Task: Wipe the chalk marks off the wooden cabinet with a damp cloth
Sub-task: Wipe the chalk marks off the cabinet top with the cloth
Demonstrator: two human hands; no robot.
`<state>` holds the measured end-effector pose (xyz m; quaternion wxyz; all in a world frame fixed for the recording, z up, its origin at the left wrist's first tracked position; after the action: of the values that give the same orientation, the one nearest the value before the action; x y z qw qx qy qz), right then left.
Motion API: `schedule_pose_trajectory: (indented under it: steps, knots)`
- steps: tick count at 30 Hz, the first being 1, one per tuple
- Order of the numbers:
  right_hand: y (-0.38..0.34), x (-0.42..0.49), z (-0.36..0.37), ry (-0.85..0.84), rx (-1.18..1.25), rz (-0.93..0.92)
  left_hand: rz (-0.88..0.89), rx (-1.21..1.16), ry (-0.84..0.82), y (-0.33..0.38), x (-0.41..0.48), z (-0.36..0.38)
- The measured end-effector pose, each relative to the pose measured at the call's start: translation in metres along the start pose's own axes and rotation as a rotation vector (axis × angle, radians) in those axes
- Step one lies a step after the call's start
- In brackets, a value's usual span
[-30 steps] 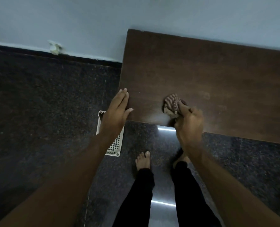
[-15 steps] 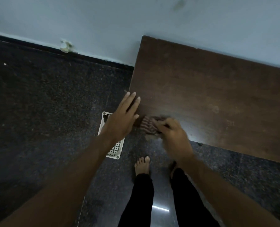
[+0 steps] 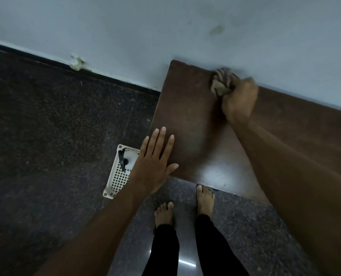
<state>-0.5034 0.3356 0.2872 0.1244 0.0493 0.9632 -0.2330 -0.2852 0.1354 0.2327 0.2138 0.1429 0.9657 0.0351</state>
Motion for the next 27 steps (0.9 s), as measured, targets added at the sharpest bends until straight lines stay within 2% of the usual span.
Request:
schedule_pose_trajectory:
  steps: [7, 12, 15, 18, 23, 27]
  knots:
    - [-0.129, -0.010, 0.073, -0.181, -0.142, -0.372, -0.007, -0.045, -0.002, -0.001, 0.005, 0.005]
    - [-0.149, -0.044, 0.096, -0.270, -0.196, -0.462, -0.008, -0.058, -0.043, -0.002, 0.007, 0.009]
    - [-0.123, -0.052, 0.084, -0.336, -0.168, -0.488, -0.063, -0.037, -0.089, -0.007, 0.006, 0.012]
    - [-0.053, -0.063, 0.051, -0.284, -0.113, -0.435, -0.052, -0.026, -0.059, -0.004, 0.005, 0.009]
    - [0.113, -0.065, -0.032, -0.106, -0.201, -0.177, -0.045, -0.011, -0.074, -0.004, 0.007, 0.010]
    - [0.228, -0.059, -0.097, -0.056, -0.313, 0.108, -0.039, 0.000, -0.090, -0.002, 0.009, 0.007]
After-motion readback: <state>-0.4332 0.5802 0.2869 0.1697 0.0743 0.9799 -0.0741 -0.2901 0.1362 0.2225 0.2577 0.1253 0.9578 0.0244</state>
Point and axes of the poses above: each hand's wrist, its own x-axis towards the middle knuckle, its own z-axis out of the palm, y = z × x, the point moved 8 cm from there along x, towards the middle knuckle, and after that the axes turned 13 degrees about -y, right-handed, at the moved point
